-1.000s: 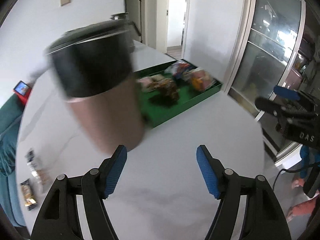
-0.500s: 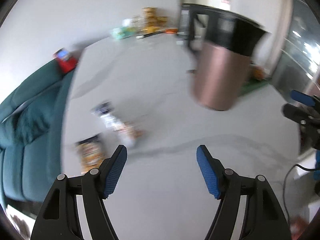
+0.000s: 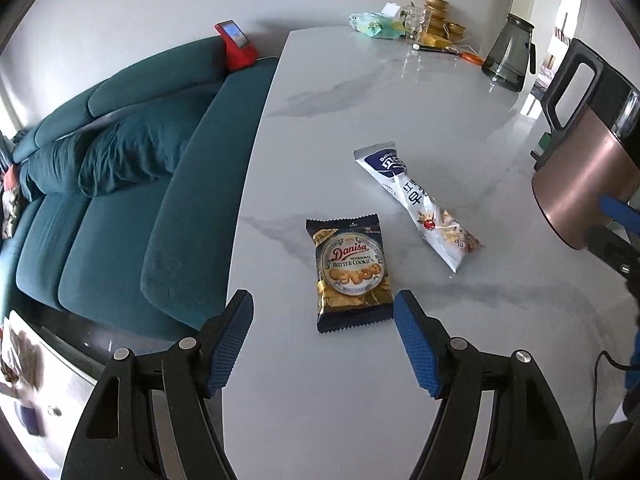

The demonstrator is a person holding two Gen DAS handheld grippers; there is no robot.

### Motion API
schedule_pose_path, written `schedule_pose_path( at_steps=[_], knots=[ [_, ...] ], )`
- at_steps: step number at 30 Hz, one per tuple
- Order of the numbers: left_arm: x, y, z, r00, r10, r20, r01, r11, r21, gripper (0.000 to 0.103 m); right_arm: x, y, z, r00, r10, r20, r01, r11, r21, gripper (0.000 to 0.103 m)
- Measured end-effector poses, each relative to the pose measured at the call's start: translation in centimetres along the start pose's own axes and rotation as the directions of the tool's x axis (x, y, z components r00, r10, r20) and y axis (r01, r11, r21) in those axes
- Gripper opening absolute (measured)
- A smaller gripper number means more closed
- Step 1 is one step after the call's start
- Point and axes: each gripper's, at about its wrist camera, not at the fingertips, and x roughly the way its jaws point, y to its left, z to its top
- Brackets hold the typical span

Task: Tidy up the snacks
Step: 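Withdraw both grippers from the tray and turn toward the loose snacks, then grasp the Danisa cookie pack with the left gripper while the right grasps the white cereal bag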

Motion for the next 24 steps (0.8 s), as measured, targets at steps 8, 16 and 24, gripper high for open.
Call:
schedule_pose_path(
  at_steps=[8, 16, 24],
  knots=[
    [2.6, -1.1, 1.3, 1.0, -0.013, -0.018, 0.013, 1.0, 0.019, 0.067, 6.4, 3.0, 2.8, 0.997, 0.054, -0.059, -0.06, 0.993, -0.102, 0.103],
    [5.2, -1.4, 1.5, 0.997, 0.032, -0.066, -0.031, 0.999, 0.017, 0.067, 10.9, 4.3, 2.7, 0.989, 0.068, -0.128, -0.085, 0.987, -0.134, 0.103],
    [6.3, -1.2, 1.8, 0.996, 0.042, -0.076, -0.042, 0.999, 0.007, 0.067, 13.9, 4.8, 2.9, 0.987, 0.051, -0.155, -0.074, 0.987, -0.145, 0.103]
  ],
)
